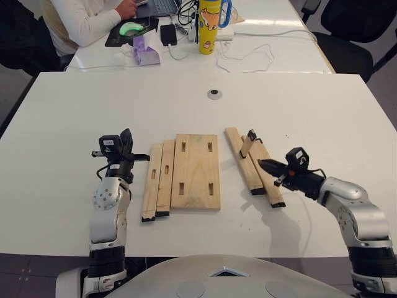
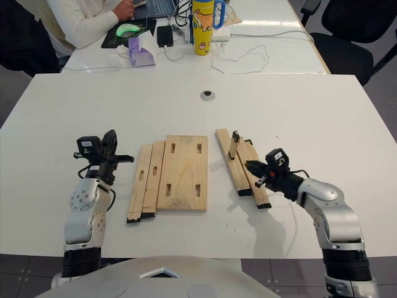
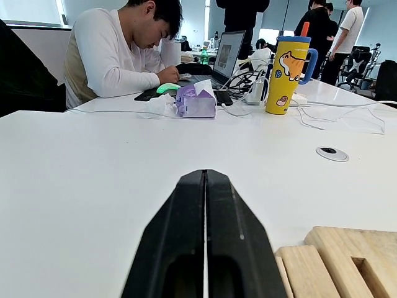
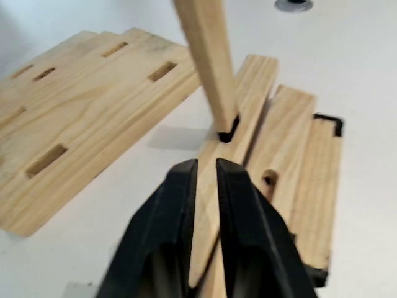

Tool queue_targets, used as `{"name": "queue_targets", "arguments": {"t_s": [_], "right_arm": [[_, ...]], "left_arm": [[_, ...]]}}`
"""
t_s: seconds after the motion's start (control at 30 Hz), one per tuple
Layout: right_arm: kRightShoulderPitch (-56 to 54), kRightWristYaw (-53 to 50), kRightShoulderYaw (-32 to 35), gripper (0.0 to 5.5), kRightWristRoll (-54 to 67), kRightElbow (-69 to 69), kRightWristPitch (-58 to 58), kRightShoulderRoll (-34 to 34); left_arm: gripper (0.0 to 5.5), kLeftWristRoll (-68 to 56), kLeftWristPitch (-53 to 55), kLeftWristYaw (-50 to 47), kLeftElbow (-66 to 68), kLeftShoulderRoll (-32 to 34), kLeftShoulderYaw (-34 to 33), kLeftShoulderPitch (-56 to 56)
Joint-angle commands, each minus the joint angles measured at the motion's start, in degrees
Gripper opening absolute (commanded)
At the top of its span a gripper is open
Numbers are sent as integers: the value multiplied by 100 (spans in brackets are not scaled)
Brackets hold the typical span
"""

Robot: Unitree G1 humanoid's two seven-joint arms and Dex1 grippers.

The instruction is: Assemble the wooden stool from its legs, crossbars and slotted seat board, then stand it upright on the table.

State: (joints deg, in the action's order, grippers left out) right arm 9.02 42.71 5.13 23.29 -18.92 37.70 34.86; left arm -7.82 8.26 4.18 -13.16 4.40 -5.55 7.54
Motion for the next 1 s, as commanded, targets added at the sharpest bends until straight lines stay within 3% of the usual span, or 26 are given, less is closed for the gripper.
{"name": "queue_targets", "arguments": {"t_s": [0.03,0.23,0.57,1.0], "right_arm": [[7,-330,-93,119,274,-526,903,-30],[-44,-748,-107,197,351,-662,1551,-69],[-58,-1186,-447,197,-123,-65,1667,-37],[-515,-1383,-585,197,4,-294,1936,-314]], "left_arm": [[0,59,-55,-57,-63,-74,53,79],[0,68,-100,-77,-56,-89,39,113],[0,71,-124,-68,-13,-87,61,83],[0,68,-103,-86,-13,-88,71,54]]}}
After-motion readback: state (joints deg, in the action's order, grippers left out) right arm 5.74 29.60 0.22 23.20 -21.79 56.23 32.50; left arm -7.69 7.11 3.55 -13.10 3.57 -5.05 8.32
